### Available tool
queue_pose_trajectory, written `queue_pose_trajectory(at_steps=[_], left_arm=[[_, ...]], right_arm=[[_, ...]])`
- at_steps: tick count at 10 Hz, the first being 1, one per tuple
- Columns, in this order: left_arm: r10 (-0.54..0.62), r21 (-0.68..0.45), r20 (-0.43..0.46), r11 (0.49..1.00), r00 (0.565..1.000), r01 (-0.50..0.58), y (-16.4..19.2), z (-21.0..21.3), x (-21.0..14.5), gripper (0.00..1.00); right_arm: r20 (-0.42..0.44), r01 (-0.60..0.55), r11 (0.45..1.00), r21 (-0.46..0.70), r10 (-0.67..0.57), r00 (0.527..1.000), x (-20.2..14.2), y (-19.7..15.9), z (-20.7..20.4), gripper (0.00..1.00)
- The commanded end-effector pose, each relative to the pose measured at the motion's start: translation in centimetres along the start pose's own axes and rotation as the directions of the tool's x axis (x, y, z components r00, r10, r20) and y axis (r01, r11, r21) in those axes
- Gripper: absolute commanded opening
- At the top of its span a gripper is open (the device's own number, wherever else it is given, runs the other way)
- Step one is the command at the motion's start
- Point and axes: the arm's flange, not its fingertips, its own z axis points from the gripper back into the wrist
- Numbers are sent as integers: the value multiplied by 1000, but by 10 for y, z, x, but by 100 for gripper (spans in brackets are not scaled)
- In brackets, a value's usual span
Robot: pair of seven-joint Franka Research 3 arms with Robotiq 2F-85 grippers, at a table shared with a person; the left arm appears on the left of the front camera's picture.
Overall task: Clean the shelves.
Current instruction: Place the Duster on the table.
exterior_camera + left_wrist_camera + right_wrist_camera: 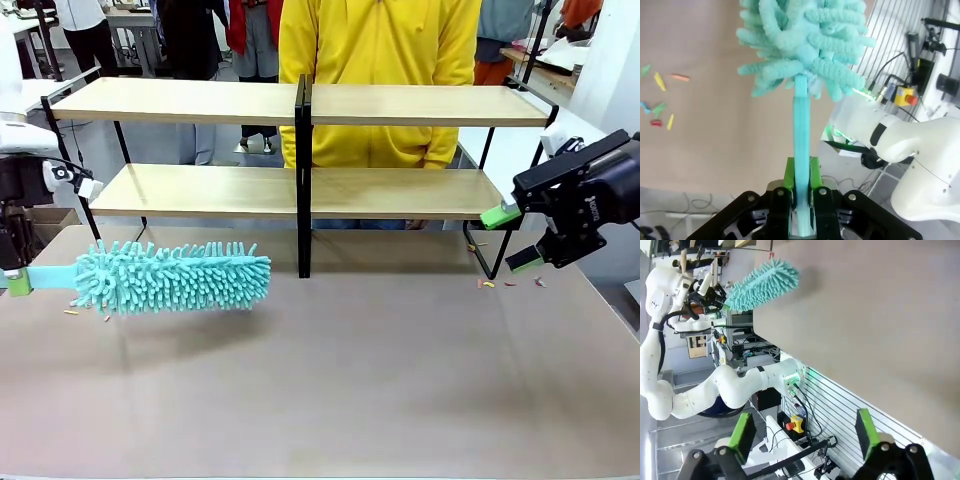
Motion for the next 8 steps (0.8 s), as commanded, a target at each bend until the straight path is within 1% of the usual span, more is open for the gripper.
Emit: queue_pose_trajectory(at_steps=[1,2,3,4,5,6,7,8], left_arm=[[-9,16,16,1000,1000,9,-5,-1,2,55],[21,58,14,998,1000,-22,-7,0,1,71],[35,102,38,994,999,-39,-12,4,-4,100],[71,152,95,985,993,-85,-18,11,-13,100],[119,191,198,969,973,-157,-25,20,-28,100],[175,188,361,949,916,-255,-39,31,-50,95],[214,99,530,945,820,-311,-57,37,-68,100],[266,-117,631,961,729,-250,-73,39,-80,100]], right_arm=[[0,-13,1000,25,13,1000,2,-2,-2,100],[0,-13,1000,25,13,1000,2,-2,-2,100],[0,-13,1000,25,13,1000,2,-2,-2,100],[0,-13,1000,25,13,1000,2,-2,-2,100],[0,-13,1000,25,13,1000,2,-2,-2,100],[0,-13,1000,25,13,1000,2,-2,-2,100],[0,-13,1000,25,13,1000,2,-2,-2,100],[-5,2,1000,-1,-2,1000,0,-3,-1,100]])
